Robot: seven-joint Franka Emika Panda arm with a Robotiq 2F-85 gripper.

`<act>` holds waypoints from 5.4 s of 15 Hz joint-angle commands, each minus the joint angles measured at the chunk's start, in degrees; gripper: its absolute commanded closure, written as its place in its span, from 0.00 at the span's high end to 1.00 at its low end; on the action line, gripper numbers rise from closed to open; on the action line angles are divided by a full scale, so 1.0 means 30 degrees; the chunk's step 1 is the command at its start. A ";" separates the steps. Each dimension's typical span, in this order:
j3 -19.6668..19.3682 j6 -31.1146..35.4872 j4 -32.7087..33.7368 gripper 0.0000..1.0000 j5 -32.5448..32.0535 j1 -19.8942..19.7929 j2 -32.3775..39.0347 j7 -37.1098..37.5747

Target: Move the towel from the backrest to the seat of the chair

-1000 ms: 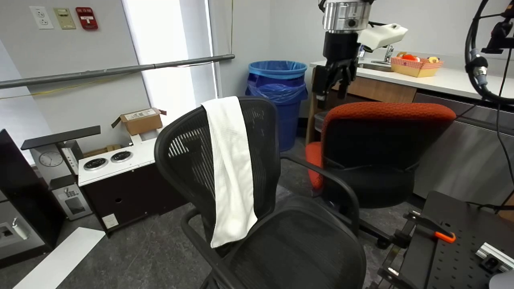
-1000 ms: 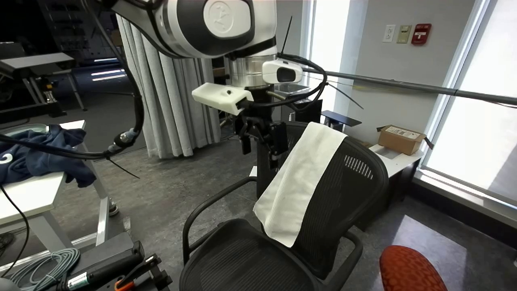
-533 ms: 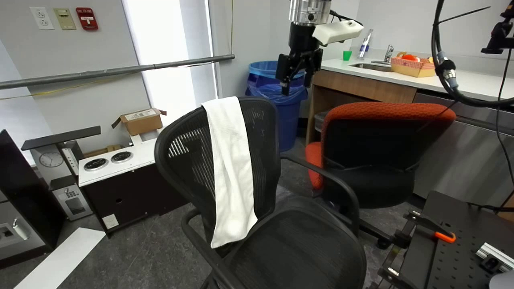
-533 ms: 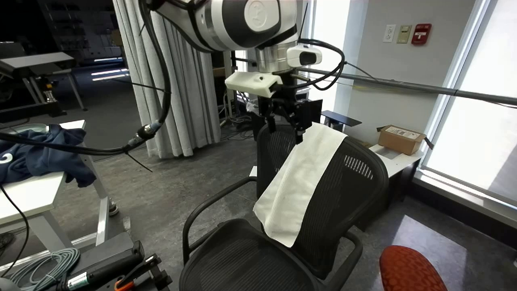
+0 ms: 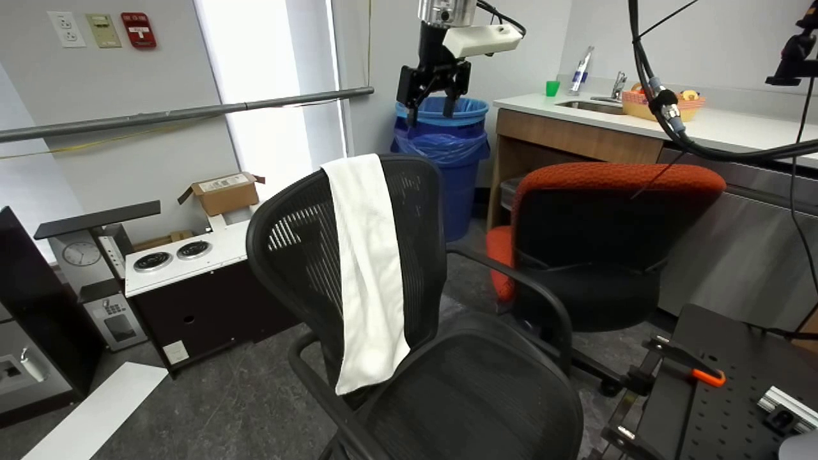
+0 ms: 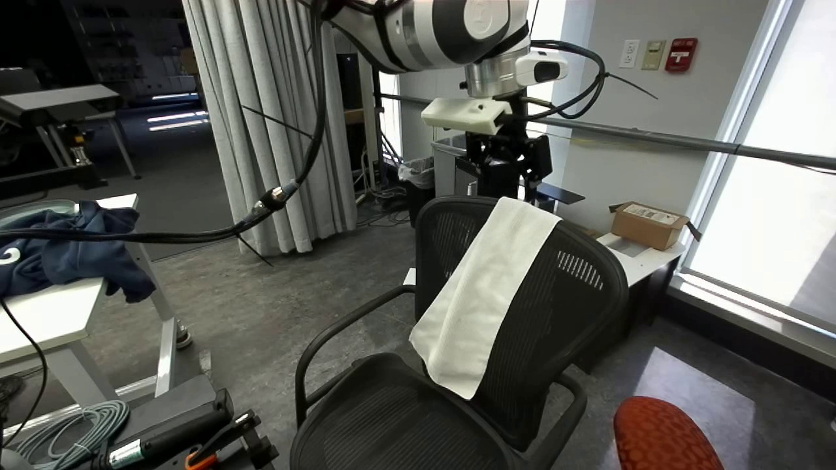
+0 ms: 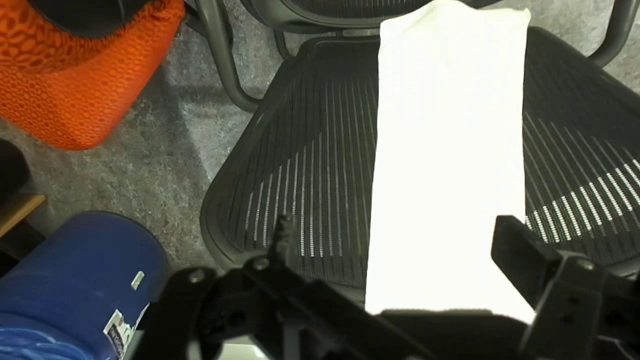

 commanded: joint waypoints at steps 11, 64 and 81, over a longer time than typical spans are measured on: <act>-0.0226 -0.0139 0.2117 1.00 0.0099 0.0386 0.1711 0.0427; 0.1750 -0.7102 1.6824 0.03 0.0918 0.1560 1.1611 -0.5235; 0.1753 -0.6698 1.6088 0.10 0.0873 0.1827 1.1173 -0.7054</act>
